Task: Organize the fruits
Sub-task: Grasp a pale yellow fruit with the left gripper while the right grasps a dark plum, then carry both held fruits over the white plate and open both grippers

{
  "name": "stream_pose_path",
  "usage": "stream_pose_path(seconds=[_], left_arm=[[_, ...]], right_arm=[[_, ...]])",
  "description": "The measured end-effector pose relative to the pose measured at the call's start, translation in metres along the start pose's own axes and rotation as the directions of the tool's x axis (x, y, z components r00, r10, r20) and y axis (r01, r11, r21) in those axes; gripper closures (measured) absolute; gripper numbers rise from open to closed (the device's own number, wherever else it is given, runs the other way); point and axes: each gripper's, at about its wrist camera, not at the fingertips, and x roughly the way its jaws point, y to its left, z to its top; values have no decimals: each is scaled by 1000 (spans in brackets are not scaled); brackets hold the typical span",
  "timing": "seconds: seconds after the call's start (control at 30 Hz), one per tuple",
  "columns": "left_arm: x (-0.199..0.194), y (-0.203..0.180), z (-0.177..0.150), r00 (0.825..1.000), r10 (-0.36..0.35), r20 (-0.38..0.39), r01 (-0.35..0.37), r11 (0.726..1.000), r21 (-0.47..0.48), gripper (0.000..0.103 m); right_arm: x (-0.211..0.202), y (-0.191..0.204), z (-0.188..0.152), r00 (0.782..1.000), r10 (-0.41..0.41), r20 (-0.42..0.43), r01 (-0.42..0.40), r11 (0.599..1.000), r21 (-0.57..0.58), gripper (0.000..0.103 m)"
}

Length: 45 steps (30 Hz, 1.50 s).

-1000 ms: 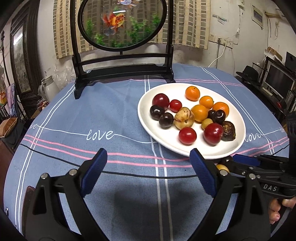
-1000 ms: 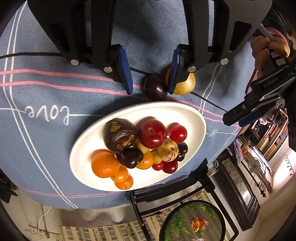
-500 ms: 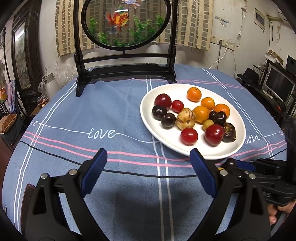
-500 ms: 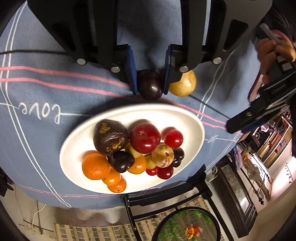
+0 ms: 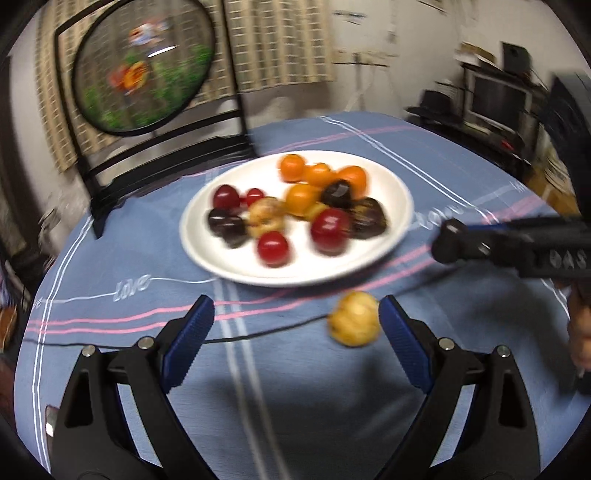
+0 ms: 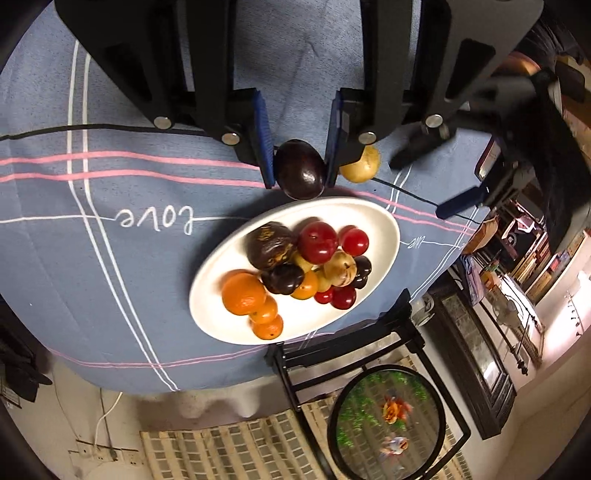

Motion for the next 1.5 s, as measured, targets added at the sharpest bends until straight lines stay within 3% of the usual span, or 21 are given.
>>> stream_pose_path(seconds=[0.23,0.67,0.83,1.2,1.5], left_arm=[[15,-20,-4,999,-14,-34,16,999,47,14],[37,-23,-6,991,-55,-123,57,998,8,43],[40,-27,-7,985,-96,-144,98,995,12,63],[31,-30,-10,984,-106,-141,106,994,-12,64],[-9,-15,-8,990,-129,-55,124,988,-88,64]], right_arm=[[6,2,-2,1000,-2,-27,2,1000,-6,76],[1,2,0,1000,5,-15,-5,1000,2,76],[0,1,0,1000,1,-15,-1,1000,2,76],[-5,8,-6,1000,3,-6,-3,1000,-14,76],[-25,20,-17,998,17,57,-13,997,-70,76]])
